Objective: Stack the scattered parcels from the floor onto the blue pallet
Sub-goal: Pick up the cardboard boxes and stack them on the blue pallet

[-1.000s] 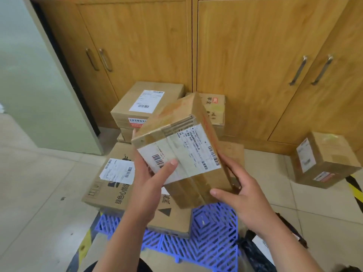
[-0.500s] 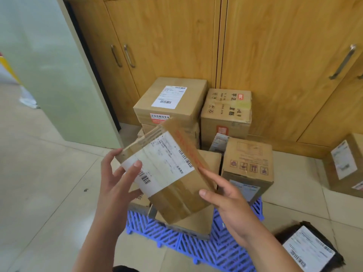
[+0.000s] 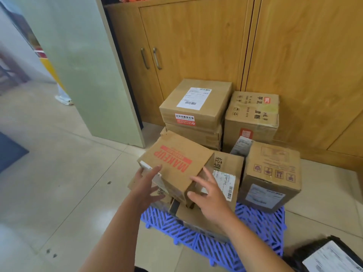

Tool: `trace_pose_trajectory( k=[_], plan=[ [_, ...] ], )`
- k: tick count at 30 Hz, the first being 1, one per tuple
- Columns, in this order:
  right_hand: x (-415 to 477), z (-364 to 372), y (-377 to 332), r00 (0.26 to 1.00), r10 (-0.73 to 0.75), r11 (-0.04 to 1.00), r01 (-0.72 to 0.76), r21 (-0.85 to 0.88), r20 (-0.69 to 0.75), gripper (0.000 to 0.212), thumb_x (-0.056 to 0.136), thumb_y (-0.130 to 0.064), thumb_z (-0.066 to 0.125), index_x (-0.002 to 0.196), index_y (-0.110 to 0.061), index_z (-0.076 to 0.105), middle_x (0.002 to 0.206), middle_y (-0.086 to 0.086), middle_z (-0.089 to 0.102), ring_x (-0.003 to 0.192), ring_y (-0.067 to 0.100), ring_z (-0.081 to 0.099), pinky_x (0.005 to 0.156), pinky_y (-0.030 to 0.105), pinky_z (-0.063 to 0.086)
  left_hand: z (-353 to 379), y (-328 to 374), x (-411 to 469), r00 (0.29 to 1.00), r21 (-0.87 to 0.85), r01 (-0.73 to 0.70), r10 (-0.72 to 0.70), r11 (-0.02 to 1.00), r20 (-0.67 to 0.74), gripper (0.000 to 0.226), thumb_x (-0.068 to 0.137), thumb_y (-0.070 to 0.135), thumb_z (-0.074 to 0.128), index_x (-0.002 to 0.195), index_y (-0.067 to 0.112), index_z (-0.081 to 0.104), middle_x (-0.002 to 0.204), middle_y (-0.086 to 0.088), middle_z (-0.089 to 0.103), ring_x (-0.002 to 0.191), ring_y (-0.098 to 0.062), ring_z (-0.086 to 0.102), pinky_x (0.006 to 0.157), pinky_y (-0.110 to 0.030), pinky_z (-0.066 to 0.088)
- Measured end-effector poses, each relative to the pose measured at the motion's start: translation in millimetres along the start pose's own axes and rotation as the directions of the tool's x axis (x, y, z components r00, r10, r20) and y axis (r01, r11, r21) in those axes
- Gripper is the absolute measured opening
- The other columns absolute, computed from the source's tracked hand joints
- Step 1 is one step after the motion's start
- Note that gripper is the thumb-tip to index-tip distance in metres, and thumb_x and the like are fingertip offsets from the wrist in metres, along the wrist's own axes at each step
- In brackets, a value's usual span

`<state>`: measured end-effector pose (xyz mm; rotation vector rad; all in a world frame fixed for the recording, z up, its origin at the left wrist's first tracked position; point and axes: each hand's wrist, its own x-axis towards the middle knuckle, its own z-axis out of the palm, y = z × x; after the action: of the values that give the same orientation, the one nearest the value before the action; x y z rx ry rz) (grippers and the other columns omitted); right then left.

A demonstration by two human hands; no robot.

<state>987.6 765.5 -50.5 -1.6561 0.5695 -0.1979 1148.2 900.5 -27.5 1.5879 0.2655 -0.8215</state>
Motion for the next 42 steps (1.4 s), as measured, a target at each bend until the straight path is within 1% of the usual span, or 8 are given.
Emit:
trace_pose_trajectory(
  k=[9, 17, 21, 30, 34, 37, 39, 42],
  plan=[
    [50.2, 2.5, -6.1, 0.997, 0.0, 0.986, 0.014, -0.166, 0.081, 0.081, 0.09, -0.017, 0.071, 0.153, -0.045, 0.028, 0.166, -0.013, -0.006, 0.151, 0.012, 0.014, 0.093, 0.003, 0.033, 32.5, -1.7, 28.5, 0.995, -0.228, -0.088, 0.094, 0.97, 0.015, 0.098, 0.086, 0.012, 0.074, 0.152, 0.049, 0.012, 0.138, -0.006, 0.053, 0.128, -0.032, 0.051, 0.077, -0.045, 0.061],
    [94.8, -19.1, -17.9, 0.999, 0.033, 0.917, -0.027, -0.398, 0.01, 0.071, 0.094, -0.019, 0.067, 0.151, -0.044, 0.034, 0.165, -0.001, 0.016, 0.145, 0.025, 0.032, 0.111, 0.039, 0.038, 58.6, 2.9, 32.9, 0.991, -0.298, -0.09, 0.115, 0.95, 0.069, 0.095, 0.093, -0.002, 0.059, 0.155, 0.044, 0.004, 0.149, -0.01, 0.043, 0.132, -0.03, 0.047, 0.082, -0.038, 0.059],
    [98.4, -19.5, -9.2, 1.0, 0.002, 0.903, 0.005, -0.43, 0.015, 0.07, 0.093, -0.025, 0.068, 0.148, -0.052, 0.034, 0.15, -0.002, 0.04, 0.119, 0.023, 0.054, 0.092, 0.043, 0.053, 59.4, 5.5, 34.2, 0.993, -0.335, -0.08, 0.106, 0.939, 0.06, 0.097, 0.092, -0.005, 0.06, 0.156, 0.043, 0.005, 0.143, -0.013, 0.049, 0.127, -0.03, 0.052, 0.081, -0.04, 0.06],
    [93.3, -18.6, -8.5, 0.999, 0.003, 0.876, 0.02, -0.481, 0.047, 0.072, 0.097, -0.029, 0.061, 0.151, -0.055, 0.021, 0.157, -0.003, 0.032, 0.125, 0.025, 0.051, 0.089, 0.041, 0.053, 60.4, 7.6, 25.4, 0.995, -0.247, -0.095, 0.098, 0.964, -0.002, 0.095, 0.091, 0.002, 0.065, 0.156, 0.041, 0.008, 0.151, -0.009, 0.042, 0.133, -0.028, 0.047, 0.093, -0.045, 0.056],
    [81.1, -26.6, -7.1, 0.998, -0.023, 0.93, 0.043, -0.365, 0.059, 0.077, 0.099, -0.025, 0.058, 0.151, -0.057, 0.011, 0.164, -0.008, 0.019, 0.146, 0.021, 0.03, 0.112, 0.045, 0.037, 70.9, 10.4, 14.2, 0.949, -0.023, -0.219, 0.207, 0.976, -0.236, 0.088, 0.09, 0.016, 0.07, 0.156, 0.037, 0.015, 0.15, -0.003, 0.041, 0.133, -0.027, 0.045, 0.106, -0.042, 0.041],
    [63.3, -34.0, 1.7, 0.997, -0.026, 0.983, 0.011, -0.182, -0.078, 0.071, 0.098, -0.021, 0.056, 0.15, -0.055, 0.021, 0.156, -0.01, 0.031, 0.137, 0.015, 0.043, 0.097, 0.03, 0.047, 83.1, 12.4, 7.2, 0.817, 0.124, -0.427, 0.441, 0.896, -0.371, 0.066, 0.092, 0.022, 0.064, 0.147, 0.035, 0.031, 0.145, 0.002, 0.041, 0.133, -0.021, 0.045, 0.104, -0.04, 0.043],
    [43.0, -33.9, 5.3, 0.978, 0.045, 0.993, -0.066, -0.098, -0.206, 0.063, 0.097, -0.02, 0.057, 0.148, -0.049, 0.032, 0.143, -0.007, 0.044, 0.116, 0.013, 0.058, 0.079, 0.025, 0.052, 98.0, 6.2, -8.3, 0.723, 0.221, -0.576, 0.617, 0.787, -0.312, 0.051, 0.091, 0.019, 0.058, 0.137, 0.034, 0.044, 0.137, 0.006, 0.046, 0.127, -0.013, 0.047, 0.101, -0.032, 0.043],
    [-11.7, -45.7, -9.6, 0.897, 0.256, 0.965, -0.258, 0.043, -0.361, 0.052, 0.094, -0.014, 0.059, 0.14, -0.034, 0.047, 0.123, -0.003, 0.06, 0.097, 0.013, 0.062, 0.089, 0.038, 0.054, 126.3, -16.8, -61.8, 0.774, 0.165, -0.596, 0.617, 0.786, -0.143, 0.032, 0.092, 0.011, 0.052, 0.12, 0.023, 0.061, 0.121, 0.003, 0.061, 0.112, -0.009, 0.057, 0.088, -0.015, 0.045]
  ],
)
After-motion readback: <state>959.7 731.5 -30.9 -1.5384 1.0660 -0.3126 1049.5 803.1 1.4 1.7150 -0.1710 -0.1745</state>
